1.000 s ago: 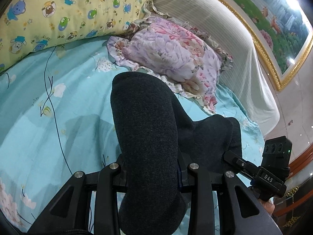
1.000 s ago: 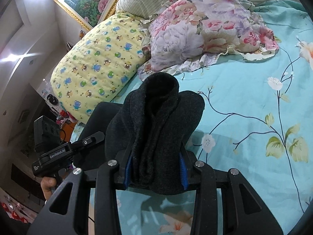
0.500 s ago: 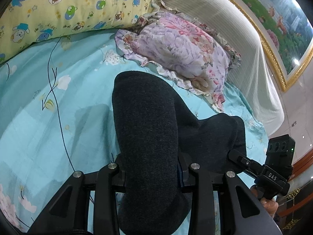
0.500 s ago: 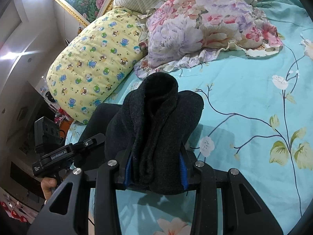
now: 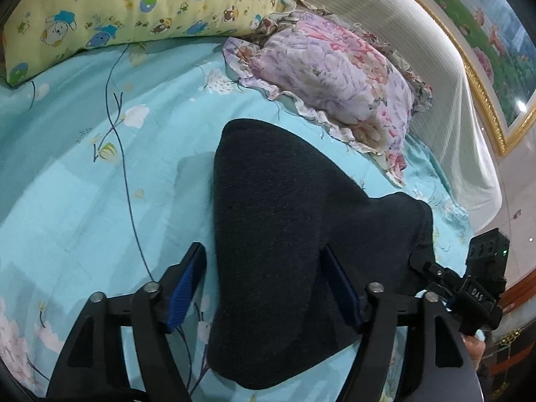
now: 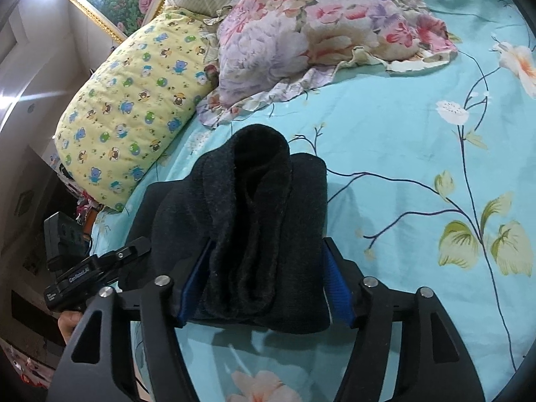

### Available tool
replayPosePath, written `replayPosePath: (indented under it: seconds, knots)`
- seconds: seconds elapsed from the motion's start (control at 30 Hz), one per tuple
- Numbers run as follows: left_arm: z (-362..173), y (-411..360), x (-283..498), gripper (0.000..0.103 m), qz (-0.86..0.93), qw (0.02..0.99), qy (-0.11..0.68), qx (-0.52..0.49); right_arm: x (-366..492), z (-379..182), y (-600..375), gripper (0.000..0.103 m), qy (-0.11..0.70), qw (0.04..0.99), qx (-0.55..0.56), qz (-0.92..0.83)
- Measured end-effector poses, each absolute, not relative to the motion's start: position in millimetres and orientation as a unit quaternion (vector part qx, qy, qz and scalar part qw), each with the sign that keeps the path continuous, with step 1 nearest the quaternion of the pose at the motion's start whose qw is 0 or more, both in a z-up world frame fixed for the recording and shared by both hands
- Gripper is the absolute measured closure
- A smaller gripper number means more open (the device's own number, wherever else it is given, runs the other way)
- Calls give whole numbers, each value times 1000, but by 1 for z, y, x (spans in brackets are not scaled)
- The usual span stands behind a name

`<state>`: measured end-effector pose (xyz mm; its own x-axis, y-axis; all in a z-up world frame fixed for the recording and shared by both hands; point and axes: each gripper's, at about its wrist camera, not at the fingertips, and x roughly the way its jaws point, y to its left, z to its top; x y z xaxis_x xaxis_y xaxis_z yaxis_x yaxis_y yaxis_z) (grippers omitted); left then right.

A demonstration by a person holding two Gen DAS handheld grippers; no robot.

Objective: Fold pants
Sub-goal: 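Open both grippers and release the folded pants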

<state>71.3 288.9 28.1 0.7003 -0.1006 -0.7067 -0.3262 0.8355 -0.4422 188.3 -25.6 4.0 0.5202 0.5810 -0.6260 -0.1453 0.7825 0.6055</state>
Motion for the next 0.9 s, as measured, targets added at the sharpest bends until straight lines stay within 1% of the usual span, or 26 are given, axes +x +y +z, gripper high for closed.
replayPosePath:
  seconds: [0.07, 0.13, 0.2, 0.33, 0.57, 0.73, 0.77, 0.9]
  knots:
    - [28, 289, 70, 25, 69, 879, 380, -280, 188, 3, -27, 31, 441, 836, 247, 213]
    - [25, 290, 69, 23, 69, 876, 382, -286, 189, 2, -26, 22, 444, 838, 241, 207]
    - [23, 291, 68, 23, 66, 874, 384, -291, 191, -2, -27, 17, 449, 838, 237, 198]
    - [25, 289, 64, 23, 72, 875, 383, -287, 189, -3, -30, 17, 451, 834, 248, 200]
    - [35, 279, 49, 21, 85, 884, 378, -261, 171, 16, -29, 17, 427, 844, 250, 207]
    - [44, 268, 31, 21, 95, 896, 363, -237, 153, 34, -23, 17, 402, 861, 222, 218]
    - [46, 264, 26, 20, 96, 899, 360, -229, 148, 36, -21, 16, 397, 865, 214, 220]
    - [47, 252, 16, 19, 100, 905, 363, -198, 131, 45, -11, 15, 383, 878, 173, 227]
